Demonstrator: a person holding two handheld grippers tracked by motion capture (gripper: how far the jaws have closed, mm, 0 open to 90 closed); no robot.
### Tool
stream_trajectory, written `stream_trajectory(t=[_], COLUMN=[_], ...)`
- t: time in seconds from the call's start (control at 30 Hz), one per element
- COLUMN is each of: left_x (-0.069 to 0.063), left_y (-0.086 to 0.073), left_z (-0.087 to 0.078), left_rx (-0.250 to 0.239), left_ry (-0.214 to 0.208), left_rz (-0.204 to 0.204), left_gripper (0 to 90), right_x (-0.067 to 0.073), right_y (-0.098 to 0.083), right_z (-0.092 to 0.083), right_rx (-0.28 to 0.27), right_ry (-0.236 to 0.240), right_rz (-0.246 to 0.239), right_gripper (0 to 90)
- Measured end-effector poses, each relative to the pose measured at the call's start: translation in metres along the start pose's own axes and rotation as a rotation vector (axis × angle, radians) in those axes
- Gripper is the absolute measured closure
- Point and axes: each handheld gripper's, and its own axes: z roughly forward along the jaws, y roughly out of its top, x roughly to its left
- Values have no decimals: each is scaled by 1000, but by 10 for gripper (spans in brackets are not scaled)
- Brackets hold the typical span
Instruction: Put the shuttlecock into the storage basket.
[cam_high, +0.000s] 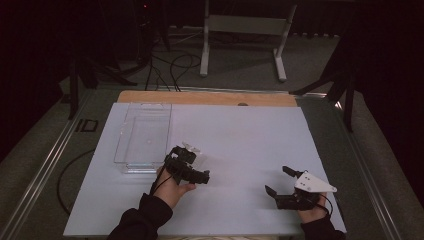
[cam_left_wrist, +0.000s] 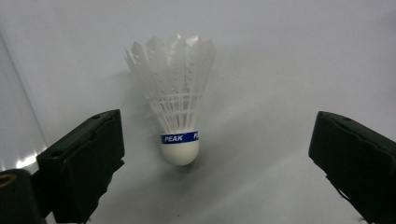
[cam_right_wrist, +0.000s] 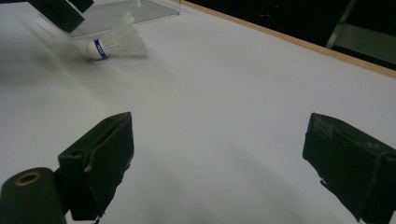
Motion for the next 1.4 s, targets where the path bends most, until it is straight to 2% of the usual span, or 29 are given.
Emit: stream_trajectory(t=[0.17,0.27,0.53,0.7,0.77,0.8,0.9,1.07,1.13,1.2,1.27,1.4], left_x=[-2,-4,7,15,16,16,16,15,15,15,13,13], left_y=[2,1,0,-2,-3,-3,-3,-2,-2,-2,-1,3], left_z=[10,16,28,36,37,38,39,39,39,39,39,38], left_rx=[36,58,89,118,126,128,139,147,143,142,142,146], left_ry=[3,2,31,6,1,4,18,46,44,34,48,38], left_rz=[-25,-18,-64,-80,-80,-73,-69,-53,-55,-60,-47,-30], left_gripper=[109,158,276,396,412,469,537,606,637,642,647,654], right_x=[0,0,0,0,0,0,0,0,0,0,0,0], right_y=[0,0,0,0,0,0,0,0,0,0,0,0], right_z=[0,0,0,0,0,0,0,0,0,0,0,0], right_rx=[-2,-4,-3,-2,-1,0,1,1,2,2,2,2], right_ry=[5,4,2,2,2,1,0,-1,-2,-1,-3,-4], right_rz=[5,6,3,2,0,-1,-3,-2,-2,-2,-3,-4], right_gripper=[89,89,89,89,90,89,90,90,90,89,90,90])
